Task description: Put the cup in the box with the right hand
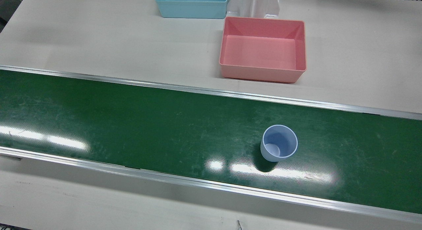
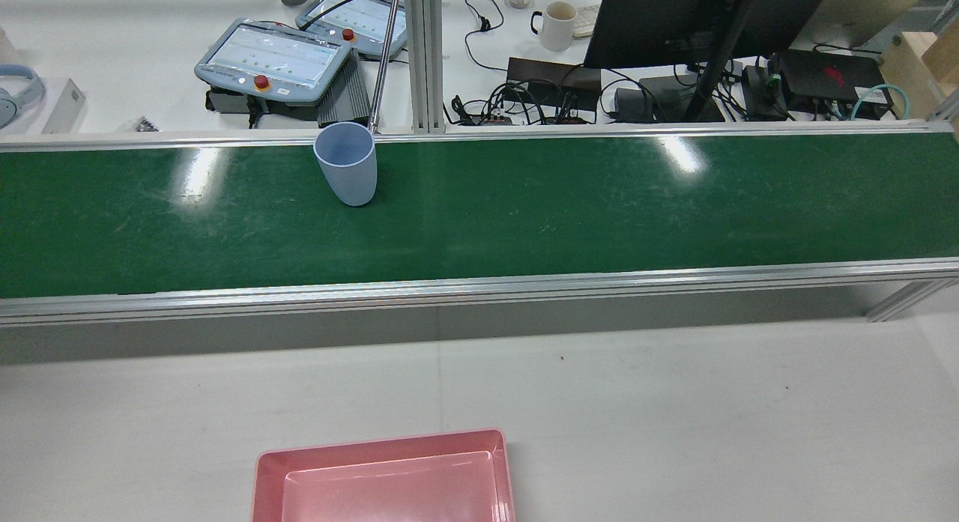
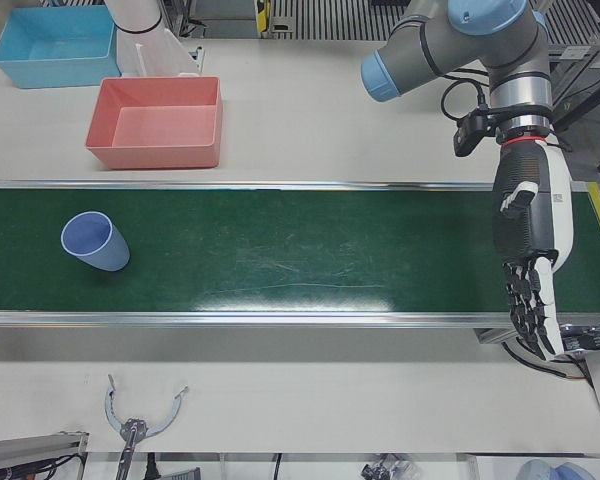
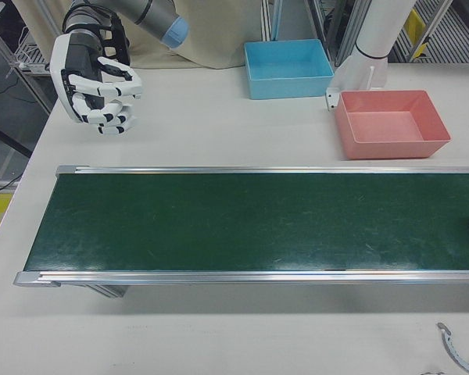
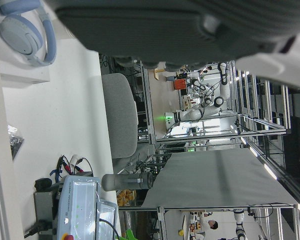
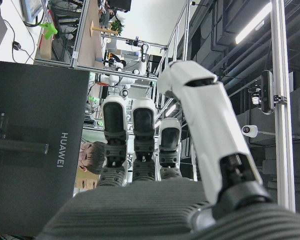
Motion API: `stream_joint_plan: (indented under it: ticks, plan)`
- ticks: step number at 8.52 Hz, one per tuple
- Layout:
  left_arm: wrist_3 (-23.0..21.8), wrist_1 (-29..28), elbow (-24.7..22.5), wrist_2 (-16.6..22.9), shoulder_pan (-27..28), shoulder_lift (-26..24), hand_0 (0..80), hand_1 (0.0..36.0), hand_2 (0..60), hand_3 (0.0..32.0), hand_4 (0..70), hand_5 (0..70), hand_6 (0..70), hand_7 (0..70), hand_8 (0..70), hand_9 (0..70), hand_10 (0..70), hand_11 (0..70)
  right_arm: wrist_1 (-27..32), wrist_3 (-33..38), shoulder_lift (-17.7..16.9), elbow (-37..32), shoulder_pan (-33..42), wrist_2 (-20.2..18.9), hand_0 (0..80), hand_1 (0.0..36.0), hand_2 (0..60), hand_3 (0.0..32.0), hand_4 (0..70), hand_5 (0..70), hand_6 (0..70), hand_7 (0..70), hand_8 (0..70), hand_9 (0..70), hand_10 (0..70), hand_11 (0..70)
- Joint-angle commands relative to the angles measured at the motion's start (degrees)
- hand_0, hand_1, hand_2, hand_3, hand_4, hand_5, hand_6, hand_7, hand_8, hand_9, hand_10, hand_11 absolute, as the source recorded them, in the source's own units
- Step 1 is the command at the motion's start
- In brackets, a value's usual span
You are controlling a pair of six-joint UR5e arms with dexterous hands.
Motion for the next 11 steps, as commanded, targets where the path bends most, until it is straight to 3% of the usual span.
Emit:
stream_joint_plan:
  ticks: [1,11]
  plan:
    - [0.0,0.0,0.1,0.1,0.0,0.0,0.0,0.0,0.0,0.0,0.0,0.0,0.0,0.0,0.0,0.0,0.0,0.0,0.0,0.0,0.0,0.0,0.0,0.0,80.0,36.0,36.1,0.0,32.7,21.0,22.2,70.0,45.0,57.1,34.4,51.8]
    - [0.0,0.1,0.0,0.0,0.0,0.0,0.0,0.0,0.0,0.0,0.0,0.0,0.0,0.0,0.0,0.0,0.0,0.0,0.0,0.0,0.0,0.0,0.0,0.0,80.0,36.0,36.0,0.0,32.5,21.0,22.1,70.0,44.8,56.9,34.2,51.5]
